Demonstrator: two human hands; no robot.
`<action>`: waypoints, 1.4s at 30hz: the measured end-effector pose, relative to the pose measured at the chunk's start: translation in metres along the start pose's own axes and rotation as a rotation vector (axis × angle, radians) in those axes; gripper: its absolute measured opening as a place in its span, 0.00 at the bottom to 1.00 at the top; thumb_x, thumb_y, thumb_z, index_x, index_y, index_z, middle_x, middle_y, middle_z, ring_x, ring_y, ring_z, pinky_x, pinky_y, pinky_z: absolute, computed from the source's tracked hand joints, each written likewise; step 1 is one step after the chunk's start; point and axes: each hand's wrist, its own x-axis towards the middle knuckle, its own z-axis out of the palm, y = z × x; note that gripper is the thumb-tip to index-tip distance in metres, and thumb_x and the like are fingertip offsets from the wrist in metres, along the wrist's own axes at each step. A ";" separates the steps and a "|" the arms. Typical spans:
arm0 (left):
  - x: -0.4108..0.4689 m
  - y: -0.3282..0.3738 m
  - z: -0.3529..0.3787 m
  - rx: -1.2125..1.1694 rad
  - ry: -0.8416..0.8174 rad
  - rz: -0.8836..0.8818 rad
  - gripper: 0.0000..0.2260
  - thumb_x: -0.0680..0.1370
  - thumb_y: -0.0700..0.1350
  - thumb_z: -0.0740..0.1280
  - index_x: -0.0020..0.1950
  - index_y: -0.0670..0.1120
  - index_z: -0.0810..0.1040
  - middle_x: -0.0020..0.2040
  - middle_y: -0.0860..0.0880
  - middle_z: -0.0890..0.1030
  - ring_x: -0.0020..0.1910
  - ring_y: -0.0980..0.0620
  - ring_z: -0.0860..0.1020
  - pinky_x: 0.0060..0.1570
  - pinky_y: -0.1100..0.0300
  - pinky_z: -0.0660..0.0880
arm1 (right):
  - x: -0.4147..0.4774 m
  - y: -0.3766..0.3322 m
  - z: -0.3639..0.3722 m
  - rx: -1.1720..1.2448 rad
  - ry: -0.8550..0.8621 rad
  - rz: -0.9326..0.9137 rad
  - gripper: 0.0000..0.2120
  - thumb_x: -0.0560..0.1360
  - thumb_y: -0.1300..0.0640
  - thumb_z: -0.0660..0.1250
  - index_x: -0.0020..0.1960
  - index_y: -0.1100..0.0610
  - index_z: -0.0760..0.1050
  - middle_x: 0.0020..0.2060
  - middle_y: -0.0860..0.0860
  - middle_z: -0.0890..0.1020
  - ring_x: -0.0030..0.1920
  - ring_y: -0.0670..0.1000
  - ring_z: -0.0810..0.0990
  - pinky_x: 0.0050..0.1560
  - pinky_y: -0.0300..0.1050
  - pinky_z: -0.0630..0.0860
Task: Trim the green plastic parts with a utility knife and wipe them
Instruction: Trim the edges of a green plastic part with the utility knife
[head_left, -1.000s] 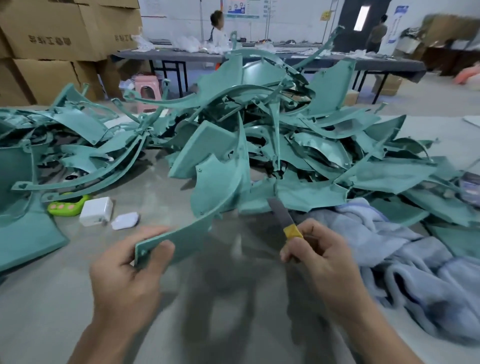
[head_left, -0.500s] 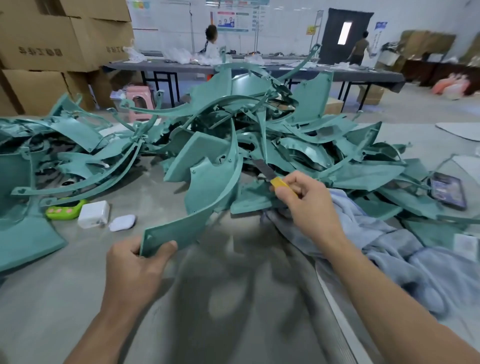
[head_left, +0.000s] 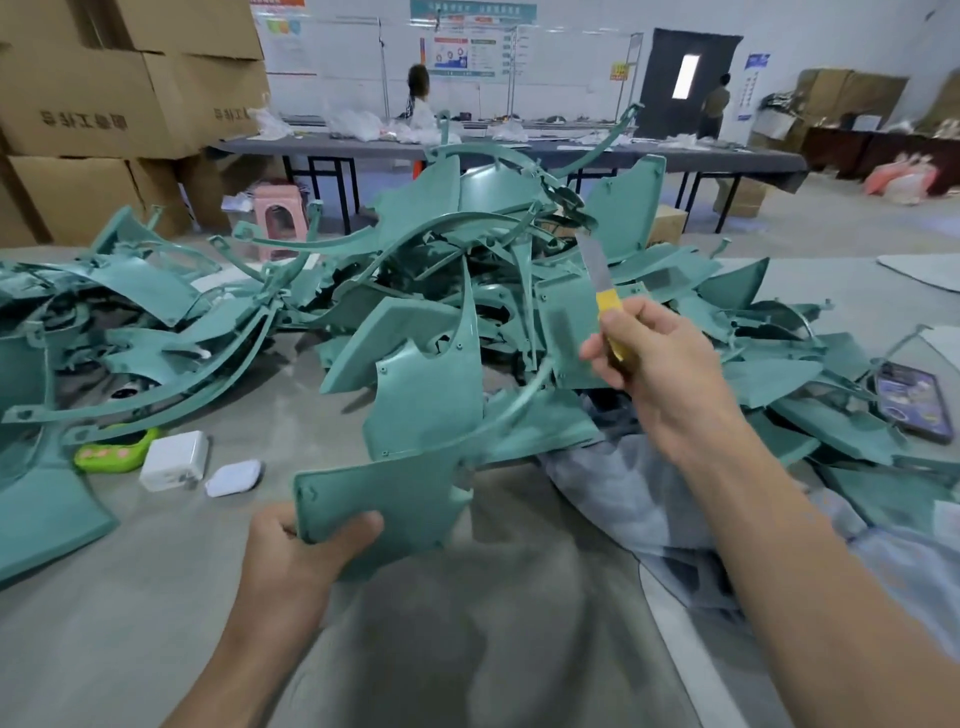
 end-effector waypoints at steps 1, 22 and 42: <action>0.002 -0.004 0.004 0.040 -0.009 -0.010 0.14 0.59 0.53 0.80 0.42 0.51 0.88 0.38 0.45 0.87 0.35 0.48 0.84 0.37 0.49 0.81 | -0.019 0.001 0.003 -0.008 -0.006 -0.021 0.14 0.80 0.58 0.67 0.36 0.49 0.76 0.33 0.57 0.83 0.28 0.49 0.71 0.28 0.39 0.67; 0.023 -0.012 0.028 0.407 -0.142 0.236 0.10 0.72 0.50 0.75 0.38 0.67 0.84 0.33 0.67 0.82 0.32 0.70 0.77 0.33 0.73 0.71 | -0.131 0.072 0.051 -0.737 -0.118 -0.289 0.13 0.80 0.44 0.61 0.40 0.48 0.72 0.31 0.48 0.77 0.32 0.50 0.75 0.32 0.43 0.70; 0.021 -0.014 0.031 0.343 -0.122 0.210 0.07 0.75 0.47 0.77 0.37 0.53 0.84 0.31 0.63 0.79 0.31 0.66 0.74 0.31 0.69 0.70 | -0.097 0.077 0.016 -0.650 0.166 -0.184 0.16 0.79 0.56 0.67 0.33 0.56 0.71 0.26 0.53 0.69 0.28 0.45 0.64 0.31 0.48 0.62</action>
